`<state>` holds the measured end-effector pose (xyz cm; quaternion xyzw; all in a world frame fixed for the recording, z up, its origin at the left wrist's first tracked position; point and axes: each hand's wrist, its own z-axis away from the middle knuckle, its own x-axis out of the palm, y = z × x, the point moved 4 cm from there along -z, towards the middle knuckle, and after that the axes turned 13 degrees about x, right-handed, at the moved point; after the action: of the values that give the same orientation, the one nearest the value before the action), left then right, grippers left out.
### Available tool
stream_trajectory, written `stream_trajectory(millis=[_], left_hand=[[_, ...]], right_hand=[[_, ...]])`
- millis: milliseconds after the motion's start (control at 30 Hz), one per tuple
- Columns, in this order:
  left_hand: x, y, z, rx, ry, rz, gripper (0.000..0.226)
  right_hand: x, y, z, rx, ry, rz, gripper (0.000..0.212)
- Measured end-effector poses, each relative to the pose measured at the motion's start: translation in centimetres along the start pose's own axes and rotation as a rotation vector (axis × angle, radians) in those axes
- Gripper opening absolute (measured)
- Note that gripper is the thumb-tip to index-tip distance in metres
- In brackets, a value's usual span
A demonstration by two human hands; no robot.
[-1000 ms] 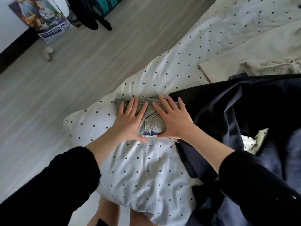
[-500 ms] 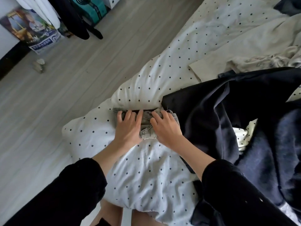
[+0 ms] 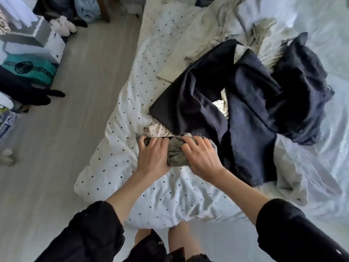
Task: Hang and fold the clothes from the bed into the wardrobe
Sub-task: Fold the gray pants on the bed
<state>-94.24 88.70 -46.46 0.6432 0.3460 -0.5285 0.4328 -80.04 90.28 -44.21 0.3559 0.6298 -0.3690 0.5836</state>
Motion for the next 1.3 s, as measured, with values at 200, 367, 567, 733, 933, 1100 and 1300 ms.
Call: stream_trajectory(millis=[200,367,567,733,933,1100,1300], left_hand=[[-4.6,11.5,-4.6,0.373,0.043,0.097,0.046],[-6.8,27.7,-7.8,0.751,0.088,0.173,0.044],[-8.5,50.3,-8.3,1.166,0.154,0.206,0.055],[-9.4,67.7,-4.3,1.472,0.193,0.283,0.049],[-13.0,86.6,3.5,1.793,0.290,0.461,0.050],[-16.6,100.8,10.4,2.045,0.296,0.589,0.051],[-23.8,116.2,18.8,2.297,0.300,0.749,0.055]], right_hand=[[-8.6,6.8,9.4,0.297,0.090,0.076,0.039],[-14.6,14.3,23.0,0.682,0.167,0.186,0.046],[-21.7,21.8,41.1,1.044,0.293,0.334,0.033],[-26.2,24.4,56.3,1.325,0.341,0.493,0.029],[-32.7,24.4,72.9,1.645,0.397,0.709,0.024],[-38.7,23.7,84.6,1.875,0.339,0.889,0.027],[-48.5,22.6,96.7,2.100,0.191,1.095,0.048]])
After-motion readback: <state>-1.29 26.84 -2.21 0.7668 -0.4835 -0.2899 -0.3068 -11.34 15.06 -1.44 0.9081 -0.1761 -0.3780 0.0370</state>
